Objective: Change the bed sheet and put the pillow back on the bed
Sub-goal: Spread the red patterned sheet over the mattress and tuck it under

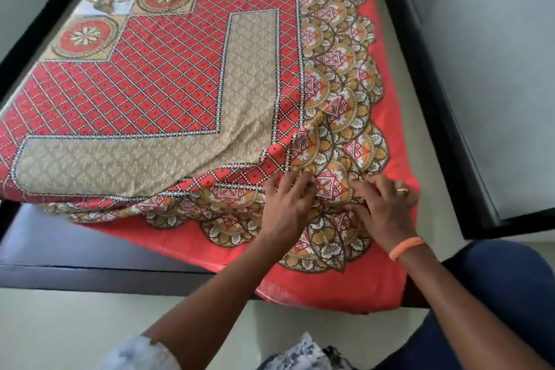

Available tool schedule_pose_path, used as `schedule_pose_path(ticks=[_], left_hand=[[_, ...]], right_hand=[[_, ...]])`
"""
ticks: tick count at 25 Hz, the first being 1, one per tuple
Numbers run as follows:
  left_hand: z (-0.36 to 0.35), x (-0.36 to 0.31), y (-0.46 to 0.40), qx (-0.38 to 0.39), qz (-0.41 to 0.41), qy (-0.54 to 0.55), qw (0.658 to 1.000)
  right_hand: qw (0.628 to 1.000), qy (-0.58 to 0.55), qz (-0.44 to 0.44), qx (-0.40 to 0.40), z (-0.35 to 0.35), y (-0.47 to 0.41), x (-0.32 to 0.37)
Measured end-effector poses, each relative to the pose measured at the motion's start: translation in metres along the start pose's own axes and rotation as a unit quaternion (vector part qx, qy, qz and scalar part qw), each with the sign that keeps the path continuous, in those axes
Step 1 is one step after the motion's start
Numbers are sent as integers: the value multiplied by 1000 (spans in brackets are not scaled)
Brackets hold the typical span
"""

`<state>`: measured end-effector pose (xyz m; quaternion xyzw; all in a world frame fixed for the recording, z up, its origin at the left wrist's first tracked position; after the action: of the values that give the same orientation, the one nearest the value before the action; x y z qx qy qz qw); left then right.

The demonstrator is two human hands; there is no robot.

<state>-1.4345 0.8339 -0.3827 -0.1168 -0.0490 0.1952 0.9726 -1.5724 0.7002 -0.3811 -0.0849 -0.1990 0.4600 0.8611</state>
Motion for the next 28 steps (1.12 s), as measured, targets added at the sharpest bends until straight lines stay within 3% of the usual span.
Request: schedule_pose_path(ticks=[5,9,11,16,18,20,23,26,28], left_hand=[[9,-1,-2,29,28,14,999],[20,-15,6,-28,19,64,997],[24,-43,14,-48,-11,93,994],[14,-80,3,-2,-4,48,999],[11,-83,8,2,-36,50,998],[1,-82,20,25,-40,89,995],[-22,-78,35,119,-6,121,986],[-32,-86,35,183,-27,145,972],[-32,-96,26,213,-37,174,961]], right_hand=[[997,-66,34,-29,19,-14,4],[994,-21,79,-67,29,-8,8],[993,3,78,-83,43,15,-12],[995,8,43,-89,46,38,-45],[994,-65,-3,-83,35,41,-46],[978,-168,-117,-45,24,57,-48],[892,-328,-308,-36,8,73,-62],[846,-390,-362,-21,-3,64,-76],[859,-360,-363,14,1,58,-87]])
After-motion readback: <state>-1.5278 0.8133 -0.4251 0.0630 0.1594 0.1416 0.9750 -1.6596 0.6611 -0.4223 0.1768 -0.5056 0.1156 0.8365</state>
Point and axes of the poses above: each hand's wrist, its own y-axis away from the middle knuckle, its own z-axis out of the back of the hand, x = y × z, the point moved 5 cm from there along -y, towards the middle knuckle, and after that the axes turned 10 degrees about -y, right-handed, at the moved point
